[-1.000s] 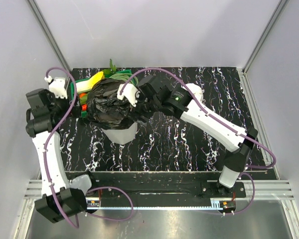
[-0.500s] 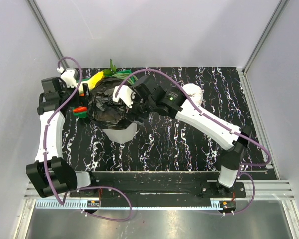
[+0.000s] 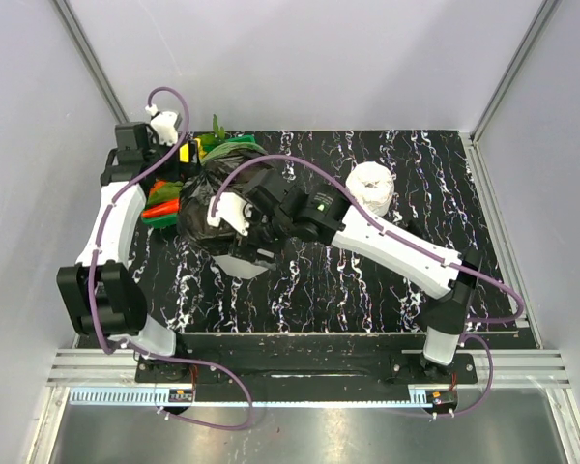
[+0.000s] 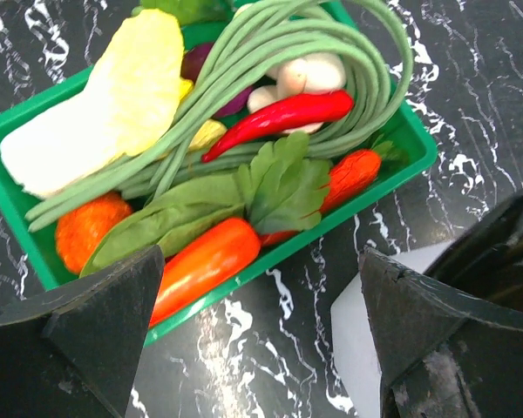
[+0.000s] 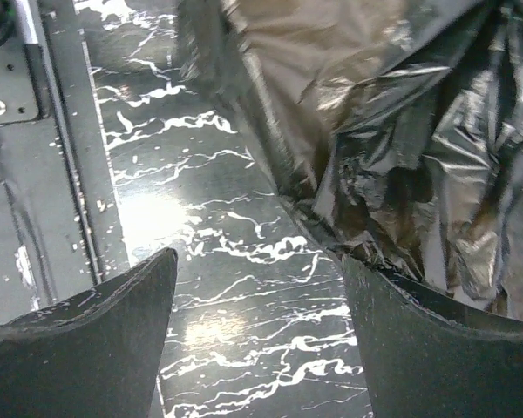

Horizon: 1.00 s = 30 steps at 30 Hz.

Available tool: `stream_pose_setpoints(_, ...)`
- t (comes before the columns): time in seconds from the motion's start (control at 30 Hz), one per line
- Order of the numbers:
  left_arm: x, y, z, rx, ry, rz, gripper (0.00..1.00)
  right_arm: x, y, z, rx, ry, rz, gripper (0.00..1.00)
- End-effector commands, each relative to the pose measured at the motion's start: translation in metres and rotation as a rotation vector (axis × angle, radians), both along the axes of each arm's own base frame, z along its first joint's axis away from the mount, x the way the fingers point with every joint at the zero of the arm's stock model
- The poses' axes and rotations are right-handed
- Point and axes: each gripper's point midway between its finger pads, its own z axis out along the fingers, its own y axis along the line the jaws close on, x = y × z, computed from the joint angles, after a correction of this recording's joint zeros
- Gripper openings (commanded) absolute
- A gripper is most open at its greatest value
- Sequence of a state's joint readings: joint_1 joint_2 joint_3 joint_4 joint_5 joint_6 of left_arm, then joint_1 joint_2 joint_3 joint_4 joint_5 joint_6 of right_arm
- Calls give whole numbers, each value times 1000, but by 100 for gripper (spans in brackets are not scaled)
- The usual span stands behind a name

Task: Put the trash bags into the trash bin
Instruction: Place the trash bag in the trash bin.

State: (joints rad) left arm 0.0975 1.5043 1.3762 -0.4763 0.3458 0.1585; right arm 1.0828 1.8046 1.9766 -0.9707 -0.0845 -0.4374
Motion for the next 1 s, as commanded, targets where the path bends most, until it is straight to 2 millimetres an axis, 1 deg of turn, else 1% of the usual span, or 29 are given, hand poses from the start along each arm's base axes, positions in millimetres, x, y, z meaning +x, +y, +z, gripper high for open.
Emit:
stream_pose_setpoints(0.0, 15, -47, 23, -59, -47, -112, 99, -17, 36, 15, 107, 18, 84, 82)
stream_pose_setpoints(0.07, 22, -49, 26, -57, -55, -116, 99, -21, 39, 15, 108, 23, 93, 82)
stream_pose_setpoints(0.1, 26, -61, 30, -54, -64, -142, 99, -23, 41, 17, 114, 26, 102, 82)
stream_pose_setpoints(0.13, 30, -67, 32, -51, -73, -153, 99, -23, 42, 20, 118, 24, 102, 82)
stream_pose_setpoints(0.2, 42, -71, 39, -46, -93, -153, 99, -22, 44, 25, 127, 22, 98, 82)
stream_pose_setpoints(0.3, 60, -69, 61, -48, -140, -129, 99, -16, 43, 42, 146, -12, 71, 82)
stream_pose_setpoints(0.43, 68, -59, 90, -19, -212, -72, 99, -13, 35, 60, 162, -48, 50, 83)
stream_pose_setpoints(0.5, 68, -52, 102, -7, -245, -48, 99, -13, 31, 63, 164, -65, 46, 83)
stream_pose_setpoints(0.63, 64, -41, 122, -14, -295, -10, 99, -21, 26, 65, 171, -39, 66, 83)
stream_pose_setpoints(0.67, 64, -38, 122, -15, -294, -3, 99, -24, 25, 64, 173, -23, 73, 83)
stream_pose_setpoints(0.77, 58, -30, 134, -18, -317, 15, 99, -32, 23, 70, 189, 1, 85, 83)
stream_pose_setpoints(0.8, 53, -22, 143, -22, -336, 30, 99, -35, 20, 70, 188, 8, 92, 83)
stream_pose_setpoints(0.87, 43, -15, 149, -34, -354, 33, 99, -45, 17, 69, 192, 46, 113, 83)
stream_pose_setpoints(0.97, 23, -8, 152, -28, -359, 33, 99, -61, 13, 61, 185, 123, 147, 83)
